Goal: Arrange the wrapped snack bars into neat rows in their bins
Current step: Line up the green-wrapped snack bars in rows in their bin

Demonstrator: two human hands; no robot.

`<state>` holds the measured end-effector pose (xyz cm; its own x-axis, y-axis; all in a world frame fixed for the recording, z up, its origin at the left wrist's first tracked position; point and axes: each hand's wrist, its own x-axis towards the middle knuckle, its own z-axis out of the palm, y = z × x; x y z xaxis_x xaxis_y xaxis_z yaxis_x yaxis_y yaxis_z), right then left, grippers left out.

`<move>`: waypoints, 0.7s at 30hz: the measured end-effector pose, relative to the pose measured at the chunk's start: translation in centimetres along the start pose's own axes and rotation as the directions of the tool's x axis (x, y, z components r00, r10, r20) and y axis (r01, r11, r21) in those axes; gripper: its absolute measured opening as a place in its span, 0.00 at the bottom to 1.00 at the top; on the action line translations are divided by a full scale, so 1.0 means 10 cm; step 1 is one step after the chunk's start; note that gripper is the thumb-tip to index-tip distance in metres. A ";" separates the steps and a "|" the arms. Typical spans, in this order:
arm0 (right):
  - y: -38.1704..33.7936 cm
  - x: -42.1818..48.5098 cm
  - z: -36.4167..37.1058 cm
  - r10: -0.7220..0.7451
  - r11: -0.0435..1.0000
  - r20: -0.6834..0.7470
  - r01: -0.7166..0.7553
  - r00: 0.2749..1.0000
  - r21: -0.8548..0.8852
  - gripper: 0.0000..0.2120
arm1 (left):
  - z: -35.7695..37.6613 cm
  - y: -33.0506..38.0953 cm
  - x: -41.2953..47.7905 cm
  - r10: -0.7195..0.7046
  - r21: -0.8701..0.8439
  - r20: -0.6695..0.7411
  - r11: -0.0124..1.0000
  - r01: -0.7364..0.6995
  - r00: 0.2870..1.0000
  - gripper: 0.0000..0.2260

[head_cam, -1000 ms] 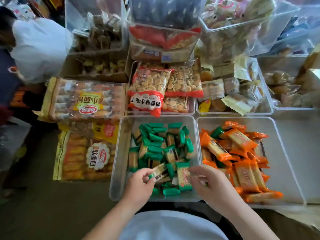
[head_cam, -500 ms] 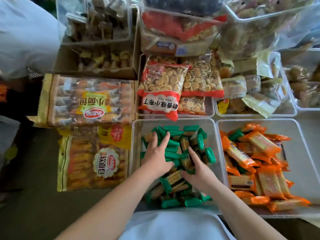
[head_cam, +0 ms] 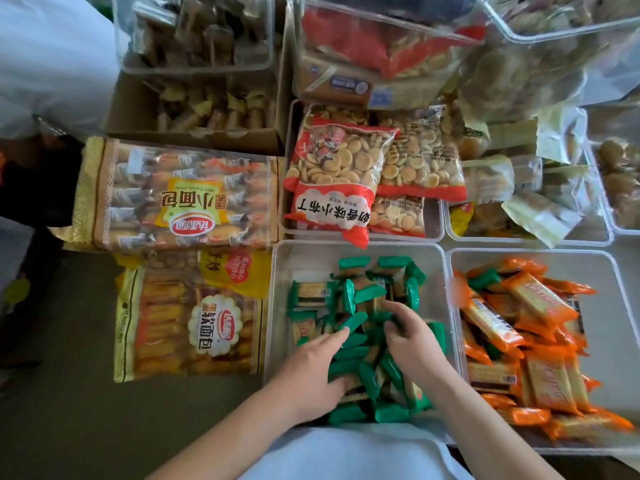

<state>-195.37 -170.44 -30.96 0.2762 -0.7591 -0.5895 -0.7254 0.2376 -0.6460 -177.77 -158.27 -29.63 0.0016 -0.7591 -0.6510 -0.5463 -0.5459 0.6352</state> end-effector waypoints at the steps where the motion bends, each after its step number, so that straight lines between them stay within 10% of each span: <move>1: -0.05 0.03 0.00 0.036 0.999 0.049 -0.035 0.998 -0.021 0.21 | -0.03 0.01 -0.01 -0.010 -0.044 -0.007 0.999 0.010 1.000 0.35; 6: -0.15 0.06 0.04 0.111 0.988 0.168 -0.091 0.980 -0.122 0.32 | -0.28 0.18 0.14 -0.038 -0.003 -0.178 0.999 0.038 0.983 0.27; 11: -0.05 -0.08 0.00 0.080 0.996 0.269 -0.071 0.960 -0.045 0.29 | -0.29 0.19 0.24 -0.194 0.068 0.026 0.979 0.192 0.981 0.44; 15: -0.09 -0.33 -0.02 -0.025 0.994 0.391 0.063 0.920 -0.085 0.26 | -0.18 0.22 0.07 -0.129 0.117 -0.140 0.982 0.145 0.982 0.32; 21: -0.13 -0.46 -0.19 -0.217 0.970 -0.071 0.207 0.974 -0.131 0.16 | -0.17 0.19 -0.08 -0.102 0.182 -0.180 0.974 0.135 0.978 0.27</move>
<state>-196.89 -168.39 -26.51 0.3818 -0.8335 -0.3993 -0.7287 -0.0057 -0.6848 -177.44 -159.27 -27.17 0.2079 -0.7508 -0.6270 -0.6840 -0.5698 0.4555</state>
